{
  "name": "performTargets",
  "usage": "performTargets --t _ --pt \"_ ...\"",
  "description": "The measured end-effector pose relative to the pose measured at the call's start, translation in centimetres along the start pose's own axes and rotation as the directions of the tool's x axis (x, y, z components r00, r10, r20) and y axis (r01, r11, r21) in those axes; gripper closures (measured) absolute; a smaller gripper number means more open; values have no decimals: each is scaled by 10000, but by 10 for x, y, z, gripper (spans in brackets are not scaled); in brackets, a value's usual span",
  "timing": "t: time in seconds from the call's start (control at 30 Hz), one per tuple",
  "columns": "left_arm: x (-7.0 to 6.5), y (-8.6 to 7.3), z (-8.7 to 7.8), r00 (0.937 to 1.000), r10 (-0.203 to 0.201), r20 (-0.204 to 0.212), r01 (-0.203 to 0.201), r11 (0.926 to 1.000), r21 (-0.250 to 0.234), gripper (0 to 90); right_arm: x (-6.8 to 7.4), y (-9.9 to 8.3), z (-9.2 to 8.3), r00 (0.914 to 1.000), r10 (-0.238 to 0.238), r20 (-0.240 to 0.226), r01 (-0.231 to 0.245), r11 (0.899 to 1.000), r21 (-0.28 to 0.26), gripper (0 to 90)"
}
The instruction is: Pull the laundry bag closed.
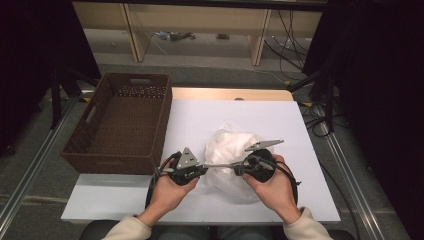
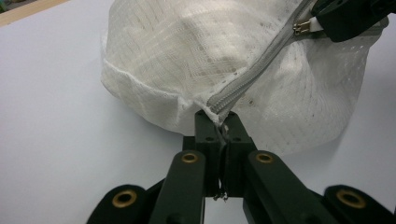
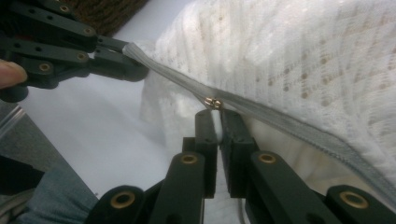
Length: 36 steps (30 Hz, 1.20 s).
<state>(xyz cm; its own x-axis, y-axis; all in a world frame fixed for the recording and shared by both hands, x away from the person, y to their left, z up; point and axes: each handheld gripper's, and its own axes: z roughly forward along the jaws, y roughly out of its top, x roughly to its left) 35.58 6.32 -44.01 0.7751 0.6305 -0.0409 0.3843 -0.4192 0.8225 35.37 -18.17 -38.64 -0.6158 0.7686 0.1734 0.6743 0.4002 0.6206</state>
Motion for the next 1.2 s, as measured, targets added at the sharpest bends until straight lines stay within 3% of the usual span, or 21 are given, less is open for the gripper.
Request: performTargets --t 0.13,0.17,0.33,0.43,0.5,0.57,0.8,1.0,1.1,1.2 --pt "-1 0 0 9999 16 -123 -16 10000 -34 871 1 -1 -2 9993 354 84 -355 9993 104 869" --pt "-1 0 0 9999 -13 -160 12 10000 -40 871 -2 -1 -1 10000 -28 -1 28 10000 -36 868" --pt "-1 0 0 9999 62 -134 -63 10000 -56 871 -2 -1 -2 10000 -46 10 46 10000 47 868" --pt "-1 0 0 9998 62 -176 -63 10000 -65 871 -2 -2 -1 10000 26 90 -23 9995 -327 868" --pt "-1 0 0 9999 61 -157 -62 10000 -67 871 -1 -2 -3 9997 253 47 -253 9996 -85 868" --pt "-1 0 0 9998 61 -162 -62 10000 -48 871 -2 -2 -4 9999 111 90 -112 9999 22 868" --pt "-1 0 0 9998 55 -170 -57 9999 -84 871 -1 -3 -4 9991 414 81 -413 9991 -70 868" --pt "-1 0 -1 9998 57 -186 -58 10000 -22 871 -3 -3 -6 9991 402 114 -402 9992 -3 868" --pt "0 0 -1 9998 33 -171 -33 10000 -16 871 -7 -3 -6 10000 85 39 -85 10000 27 868" --pt "-1 0 0 9998 54 -204 -54 10000 -16 871 -6 -3 -6 9999 95 72 -95 9999 43 868"
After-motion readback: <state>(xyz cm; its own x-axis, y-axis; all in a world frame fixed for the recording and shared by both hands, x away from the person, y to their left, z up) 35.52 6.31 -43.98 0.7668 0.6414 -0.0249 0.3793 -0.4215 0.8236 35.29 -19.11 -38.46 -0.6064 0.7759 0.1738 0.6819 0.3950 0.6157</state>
